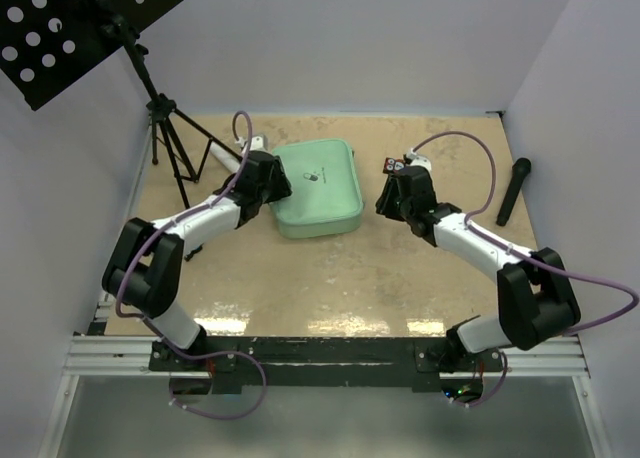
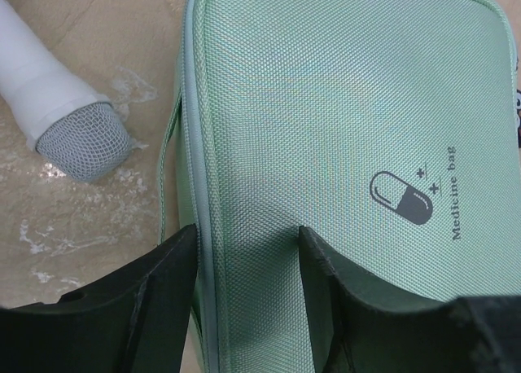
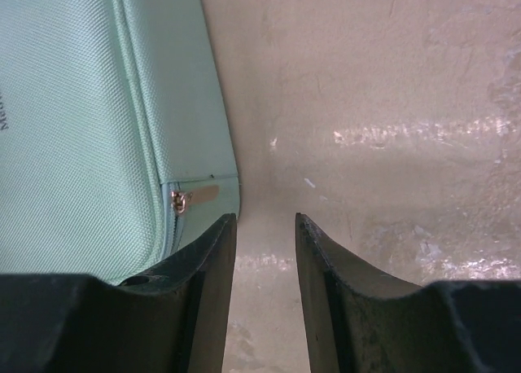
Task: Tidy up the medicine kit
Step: Close the medicine box at the center of the board.
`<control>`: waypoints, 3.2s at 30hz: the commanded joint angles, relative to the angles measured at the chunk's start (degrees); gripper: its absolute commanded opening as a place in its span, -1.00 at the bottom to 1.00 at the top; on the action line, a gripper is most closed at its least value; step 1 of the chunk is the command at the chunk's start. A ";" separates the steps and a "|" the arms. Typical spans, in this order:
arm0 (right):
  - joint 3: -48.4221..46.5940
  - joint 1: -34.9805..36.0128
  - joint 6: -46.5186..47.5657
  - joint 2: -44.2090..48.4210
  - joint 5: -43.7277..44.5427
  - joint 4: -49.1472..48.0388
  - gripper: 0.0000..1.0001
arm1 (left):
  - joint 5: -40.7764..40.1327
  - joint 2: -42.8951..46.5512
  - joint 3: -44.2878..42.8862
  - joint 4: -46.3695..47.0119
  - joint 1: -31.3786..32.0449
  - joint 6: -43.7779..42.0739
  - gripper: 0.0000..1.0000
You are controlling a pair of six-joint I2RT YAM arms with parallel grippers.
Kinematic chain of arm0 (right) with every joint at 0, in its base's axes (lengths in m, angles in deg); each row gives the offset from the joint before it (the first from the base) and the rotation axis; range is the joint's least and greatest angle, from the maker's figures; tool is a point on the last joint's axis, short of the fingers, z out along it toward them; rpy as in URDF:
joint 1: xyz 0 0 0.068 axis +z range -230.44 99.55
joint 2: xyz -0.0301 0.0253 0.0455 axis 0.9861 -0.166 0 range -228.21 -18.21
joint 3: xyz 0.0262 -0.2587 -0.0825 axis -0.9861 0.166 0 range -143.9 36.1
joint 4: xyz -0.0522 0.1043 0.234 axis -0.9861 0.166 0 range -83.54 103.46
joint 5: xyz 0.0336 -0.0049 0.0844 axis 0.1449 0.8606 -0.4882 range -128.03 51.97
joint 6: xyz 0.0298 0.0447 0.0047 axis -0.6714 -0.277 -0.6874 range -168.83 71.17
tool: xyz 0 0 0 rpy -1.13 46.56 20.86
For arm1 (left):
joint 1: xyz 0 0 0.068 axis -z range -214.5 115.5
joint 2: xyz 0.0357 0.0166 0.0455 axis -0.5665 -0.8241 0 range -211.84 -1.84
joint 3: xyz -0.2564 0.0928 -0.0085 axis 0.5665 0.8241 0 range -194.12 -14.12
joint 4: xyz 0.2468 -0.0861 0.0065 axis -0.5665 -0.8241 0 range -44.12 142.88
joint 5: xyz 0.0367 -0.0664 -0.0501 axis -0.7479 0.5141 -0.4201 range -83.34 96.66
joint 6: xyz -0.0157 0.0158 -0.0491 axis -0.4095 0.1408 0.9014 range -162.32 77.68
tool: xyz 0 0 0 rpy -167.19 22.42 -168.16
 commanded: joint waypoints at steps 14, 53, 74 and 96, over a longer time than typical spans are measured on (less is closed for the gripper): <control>3.68 -0.23 2.09 3.69 -3.88 -9.74 -0.21 | 10.83 -7.47 -5.65 7.41 -0.21 -20.74 0.09; 15.99 0.12 7.02 9.16 -9.50 -17.92 -0.08 | 34.66 -15.03 -14.70 8.92 -5.30 -33.23 0.12; 7.83 0.38 3.15 -2.43 -15.64 -21.08 -0.09 | 28.96 -16.52 -20.24 7.77 -6.18 -30.33 0.16; 3.94 11.27 10.36 1.60 5.52 -13.26 -0.09 | 19.11 -8.88 -14.36 10.67 -8.29 -23.74 0.18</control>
